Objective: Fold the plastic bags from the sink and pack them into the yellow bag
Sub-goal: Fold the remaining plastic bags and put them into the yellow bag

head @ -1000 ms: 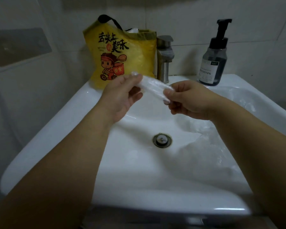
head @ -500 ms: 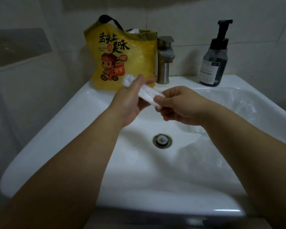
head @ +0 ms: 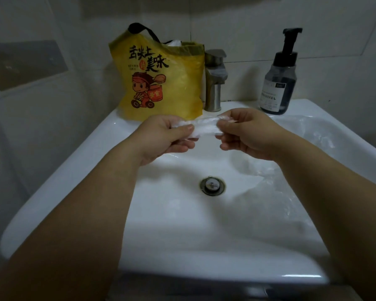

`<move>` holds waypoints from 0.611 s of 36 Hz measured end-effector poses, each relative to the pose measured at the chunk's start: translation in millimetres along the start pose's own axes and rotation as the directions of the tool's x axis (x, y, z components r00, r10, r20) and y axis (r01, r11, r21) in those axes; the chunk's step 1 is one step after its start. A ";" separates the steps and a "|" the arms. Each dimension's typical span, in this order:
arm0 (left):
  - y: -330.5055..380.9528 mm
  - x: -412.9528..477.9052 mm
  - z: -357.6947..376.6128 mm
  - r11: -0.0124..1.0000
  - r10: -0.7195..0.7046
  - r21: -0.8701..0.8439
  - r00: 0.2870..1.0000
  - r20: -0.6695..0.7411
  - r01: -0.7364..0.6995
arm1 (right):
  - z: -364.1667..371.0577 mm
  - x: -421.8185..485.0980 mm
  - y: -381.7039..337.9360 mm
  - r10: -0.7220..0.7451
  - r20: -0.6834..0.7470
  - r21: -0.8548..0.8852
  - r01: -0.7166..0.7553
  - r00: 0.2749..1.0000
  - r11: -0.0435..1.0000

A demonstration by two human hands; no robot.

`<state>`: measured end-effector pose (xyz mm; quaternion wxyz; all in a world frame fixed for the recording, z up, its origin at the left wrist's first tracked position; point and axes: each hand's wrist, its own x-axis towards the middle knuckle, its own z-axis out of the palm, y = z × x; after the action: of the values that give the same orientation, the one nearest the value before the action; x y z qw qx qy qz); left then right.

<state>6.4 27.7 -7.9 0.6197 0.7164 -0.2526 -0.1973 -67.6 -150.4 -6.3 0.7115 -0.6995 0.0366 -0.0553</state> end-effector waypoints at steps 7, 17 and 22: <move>11.1 -9.9 -7.1 0.996 -0.049 -0.066 0.991 0.126 0.058 | -5.4 -6.2 -8.1 0.007 0.095 0.094 -0.016 0.995 0.995; 14.8 -9.7 -6.5 0.977 -0.009 -0.211 0.995 0.102 0.030 | -7.4 -8.5 -13.5 -0.033 0.129 0.213 0.005 0.991 0.977; 13.0 -9.2 -4.5 0.980 0.010 -0.200 0.998 0.067 0.003 | -8.6 -6.5 -14.0 -0.048 0.123 0.190 0.024 0.991 0.982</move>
<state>0.3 35.4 5.4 0.6798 0.6430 -0.2537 -0.2449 -75.5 -158.3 7.3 0.7741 -0.6320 -0.0268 -0.0269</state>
